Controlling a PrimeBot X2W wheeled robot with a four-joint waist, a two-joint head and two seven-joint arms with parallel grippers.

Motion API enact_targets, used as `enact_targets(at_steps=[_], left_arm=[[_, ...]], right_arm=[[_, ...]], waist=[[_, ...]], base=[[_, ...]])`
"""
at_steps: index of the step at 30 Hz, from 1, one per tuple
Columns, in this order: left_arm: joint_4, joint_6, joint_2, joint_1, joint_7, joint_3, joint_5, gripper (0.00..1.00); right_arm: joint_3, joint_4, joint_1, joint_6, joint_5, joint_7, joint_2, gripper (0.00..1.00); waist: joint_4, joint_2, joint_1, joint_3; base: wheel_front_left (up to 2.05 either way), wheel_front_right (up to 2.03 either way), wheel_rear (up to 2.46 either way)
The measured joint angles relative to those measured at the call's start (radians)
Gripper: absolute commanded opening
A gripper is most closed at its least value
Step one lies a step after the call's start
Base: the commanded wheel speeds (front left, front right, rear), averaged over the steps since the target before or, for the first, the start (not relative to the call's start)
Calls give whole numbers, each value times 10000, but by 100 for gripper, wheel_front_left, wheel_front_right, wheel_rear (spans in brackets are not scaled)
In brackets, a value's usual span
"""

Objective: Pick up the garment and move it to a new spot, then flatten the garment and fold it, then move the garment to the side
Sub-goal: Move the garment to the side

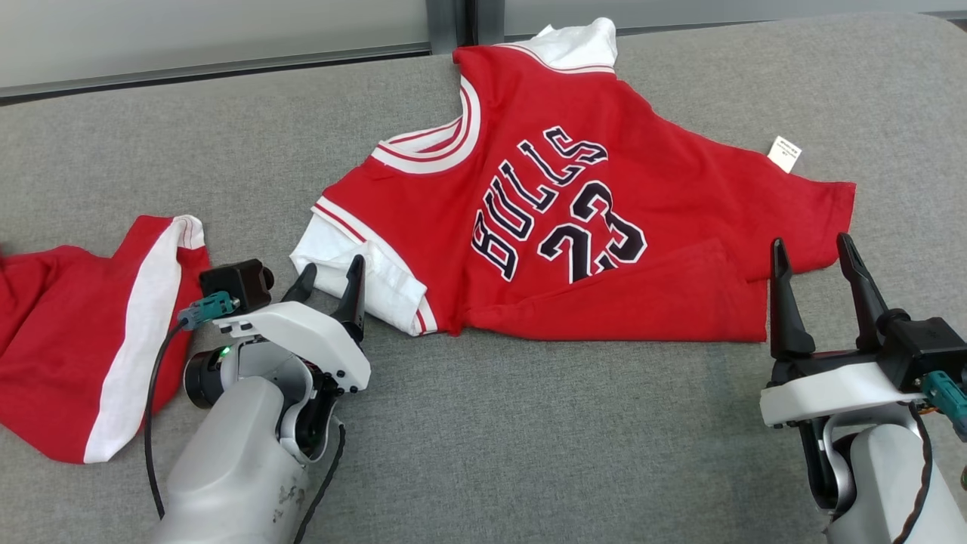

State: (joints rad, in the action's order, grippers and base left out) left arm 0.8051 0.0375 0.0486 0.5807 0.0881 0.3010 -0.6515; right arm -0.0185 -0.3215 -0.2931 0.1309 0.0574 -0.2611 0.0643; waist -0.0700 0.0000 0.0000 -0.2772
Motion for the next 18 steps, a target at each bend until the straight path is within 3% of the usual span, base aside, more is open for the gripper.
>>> enact_targets(at_steps=[3,4,5,18], left_arm=[[311,-69,-2,102,-54,113,21,100],[407,-69,-2,166,-50,144,36,41],[472,-67,0,233,-15,157,38,0],[119,337,54,257,1120,-102,-278,0]], right_arm=[[46,-8,-32,0,0,0,-17,100],[54,-6,-46,0,0,0,-23,100],[67,-6,-52,0,-2,0,-29,100],[-21,-297,63,0,-151,0,-38,100]], waist=[[-21,0,0,-44],[-27,0,0,-63],[-32,0,0,-80],[343,0,0,233]], base=[[0,0,0],[0,0,0],[0,0,0],[0,0,0]])
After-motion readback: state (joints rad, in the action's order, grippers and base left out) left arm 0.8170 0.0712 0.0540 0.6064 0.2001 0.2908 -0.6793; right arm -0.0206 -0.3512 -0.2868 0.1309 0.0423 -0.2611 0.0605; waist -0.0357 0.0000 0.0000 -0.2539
